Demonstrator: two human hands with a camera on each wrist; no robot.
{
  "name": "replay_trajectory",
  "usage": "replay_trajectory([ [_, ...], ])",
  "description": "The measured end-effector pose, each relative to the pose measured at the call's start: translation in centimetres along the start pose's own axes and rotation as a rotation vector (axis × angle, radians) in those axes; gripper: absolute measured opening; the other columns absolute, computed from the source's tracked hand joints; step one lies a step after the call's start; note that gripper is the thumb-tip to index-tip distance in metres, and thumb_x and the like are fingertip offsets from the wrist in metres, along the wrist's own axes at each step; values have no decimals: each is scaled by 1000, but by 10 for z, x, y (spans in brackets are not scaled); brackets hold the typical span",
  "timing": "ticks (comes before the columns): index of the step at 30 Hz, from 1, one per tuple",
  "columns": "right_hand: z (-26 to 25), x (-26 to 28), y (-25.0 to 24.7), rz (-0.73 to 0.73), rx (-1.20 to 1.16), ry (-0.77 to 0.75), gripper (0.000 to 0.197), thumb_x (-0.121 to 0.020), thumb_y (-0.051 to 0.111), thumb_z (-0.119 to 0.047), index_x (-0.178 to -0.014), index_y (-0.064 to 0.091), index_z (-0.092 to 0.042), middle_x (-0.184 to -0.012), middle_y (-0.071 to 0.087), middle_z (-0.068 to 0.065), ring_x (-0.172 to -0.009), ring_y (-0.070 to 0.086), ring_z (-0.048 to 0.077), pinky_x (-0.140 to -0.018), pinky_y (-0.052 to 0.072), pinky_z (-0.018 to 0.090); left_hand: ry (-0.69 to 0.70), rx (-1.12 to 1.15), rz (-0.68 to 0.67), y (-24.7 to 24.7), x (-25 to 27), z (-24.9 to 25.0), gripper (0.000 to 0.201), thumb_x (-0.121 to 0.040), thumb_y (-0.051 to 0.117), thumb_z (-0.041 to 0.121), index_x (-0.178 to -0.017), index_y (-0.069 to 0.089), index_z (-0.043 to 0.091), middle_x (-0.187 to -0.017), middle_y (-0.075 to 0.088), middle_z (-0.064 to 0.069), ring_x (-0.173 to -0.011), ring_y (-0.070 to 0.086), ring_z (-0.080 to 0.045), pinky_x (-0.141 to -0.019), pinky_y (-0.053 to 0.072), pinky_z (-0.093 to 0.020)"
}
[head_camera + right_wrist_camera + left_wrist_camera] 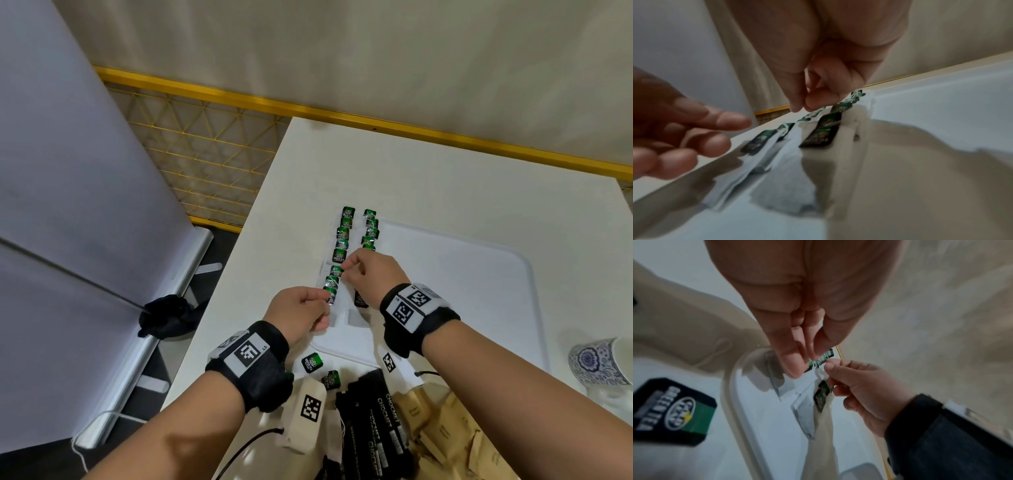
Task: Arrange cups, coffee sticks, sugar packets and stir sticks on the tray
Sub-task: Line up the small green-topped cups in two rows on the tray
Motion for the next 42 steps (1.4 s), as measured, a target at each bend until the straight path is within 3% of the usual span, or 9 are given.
replay_trajectory([
  [5, -6, -12, 2, -99, 144, -22, 24, -94, 50, -20, -113, 65, -21, -101, 66, 0, -87, 56, 15, -74, 41, 23, -35, 15, -4, 5, 0, -4, 21, -91, 45, -12, -109, 53, -3, -84, 48, -21, -59, 43, -20, -55, 36, -27],
  [8, -8, -16, 5, -117, 219, -26, 24, -93, 54, -29, -115, 63, -23, -110, 64, -1, -99, 59, 18, -81, 46, 28, -34, -44, -20, 5, -1, -6, 18, -91, 46, -10, -96, 57, 3, -85, 49, -22, -62, 43, -22, -59, 37, -30],
  [15, -9, -20, 5, -120, 226, -47, 13, -91, 53, -21, -92, 65, -16, -95, 69, -2, -86, 63, 16, -73, 51, 31, -28, -120, -27, 5, -4, -7, 21, -90, 47, -6, -109, 54, 2, -82, 55, -23, -75, 45, -28, -74, 39, -37],
  [22, -6, -26, -1, -91, 175, -17, 16, -89, 55, -19, -93, 68, -10, -86, 69, 3, -77, 62, 18, -68, 50, 30, 1, -135, -18, 12, -7, -1, 24, -90, 46, -5, -111, 53, 4, -78, 54, -22, -73, 45, -25, -73, 38, -37],
  [26, -5, -28, -6, -66, 135, -20, 15, -89, 56, -23, -92, 67, -12, -81, 65, 1, -71, 55, 13, -64, 48, 28, 19, -174, -11, 14, -11, 4, 19, -89, 47, -4, -94, 59, 11, -78, 56, -20, -73, 48, -24, -76, 44, -36],
  [31, -6, -30, -10, -39, 127, -27, 15, -89, 57, -25, -91, 67, -14, -74, 59, -7, -71, 55, 13, -65, 48, 29, 20, -185, 19, 11, -17, 3, 23, -88, 50, -1, -107, 58, 8, -78, 60, -20, -71, 52, -24, -83, 49, -41],
  [36, 1, -31, -17, 28, 0, 0, 19, -93, 52, -19, -107, 64, -18, -72, 48, -13, -66, 49, 7, -57, 37, 23, 32, -123, 30, 11, -20, 5, 26, -90, 46, -5, -114, 56, 1, -78, 57, -21, -67, 50, -25, -70, 47, -38],
  [40, 28, -21, -31, 149, -143, 125, 32, -91, 44, -4, -118, 55, -14, -99, 50, 0, -80, 49, 13, -59, 36, 19, 75, -110, 86, 1, -28, 18, 28, -95, 44, 1, -118, 58, 9, -80, 59, -11, -62, 53, -17, -55, 51, -25],
  [42, 41, -15, -30, 145, -186, 204, 43, -89, 42, 1, -128, 46, -16, -108, 48, 2, -88, 48, 14, -68, 36, 20, 103, -165, 133, -4, -36, 26, 32, -96, 43, 3, -123, 56, 14, -97, 62, -7, -68, 55, -15, -57, 50, -21],
])
Point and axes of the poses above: each hand's wrist, its own x-axis away from the middle knuckle, its own y-axis out of the palm, z = x × y, the point moved 6 cm from there along -x, towards the middle knuckle
